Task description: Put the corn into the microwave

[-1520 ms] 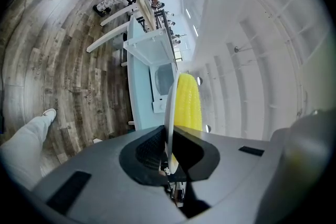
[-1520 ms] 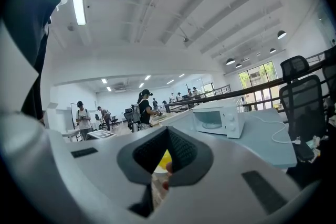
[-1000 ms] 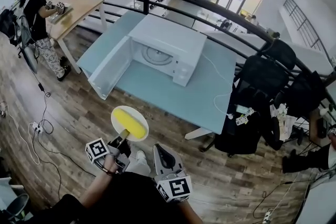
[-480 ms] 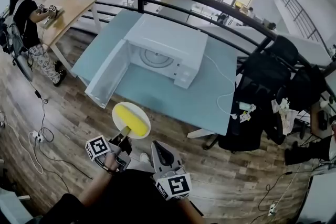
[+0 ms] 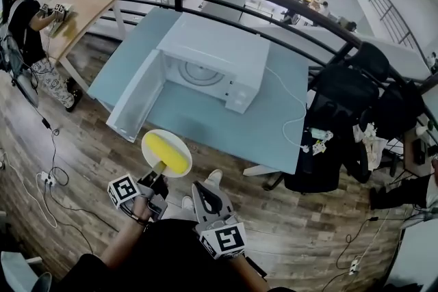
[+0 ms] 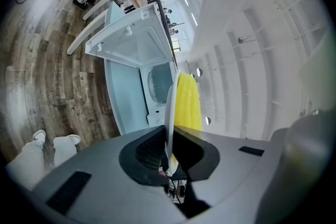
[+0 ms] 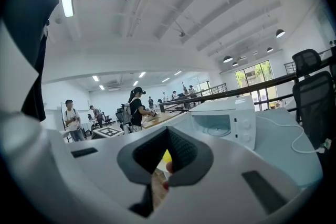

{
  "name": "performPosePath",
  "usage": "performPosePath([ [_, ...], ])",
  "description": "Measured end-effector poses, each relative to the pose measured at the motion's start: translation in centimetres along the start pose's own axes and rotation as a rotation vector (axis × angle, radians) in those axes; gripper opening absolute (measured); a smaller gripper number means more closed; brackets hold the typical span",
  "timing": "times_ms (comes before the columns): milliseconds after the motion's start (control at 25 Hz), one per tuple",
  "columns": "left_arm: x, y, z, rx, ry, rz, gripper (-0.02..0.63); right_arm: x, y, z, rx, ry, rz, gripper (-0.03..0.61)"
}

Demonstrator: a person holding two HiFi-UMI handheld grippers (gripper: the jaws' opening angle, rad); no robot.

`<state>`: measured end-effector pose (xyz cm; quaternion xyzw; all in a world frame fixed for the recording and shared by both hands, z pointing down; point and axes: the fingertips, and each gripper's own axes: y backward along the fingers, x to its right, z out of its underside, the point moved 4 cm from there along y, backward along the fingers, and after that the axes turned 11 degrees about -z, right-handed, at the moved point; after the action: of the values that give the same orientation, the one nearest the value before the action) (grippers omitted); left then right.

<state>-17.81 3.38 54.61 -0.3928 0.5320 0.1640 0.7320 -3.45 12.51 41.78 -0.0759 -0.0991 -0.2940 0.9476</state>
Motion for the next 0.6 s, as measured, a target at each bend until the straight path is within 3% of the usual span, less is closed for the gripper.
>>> performPosePath([
  [600,-0.1,-4.9,-3.0,0.017,0.028,-0.025,0.029,4.8,-4.4,-0.8,-0.02,-0.008,-0.026,0.008],
])
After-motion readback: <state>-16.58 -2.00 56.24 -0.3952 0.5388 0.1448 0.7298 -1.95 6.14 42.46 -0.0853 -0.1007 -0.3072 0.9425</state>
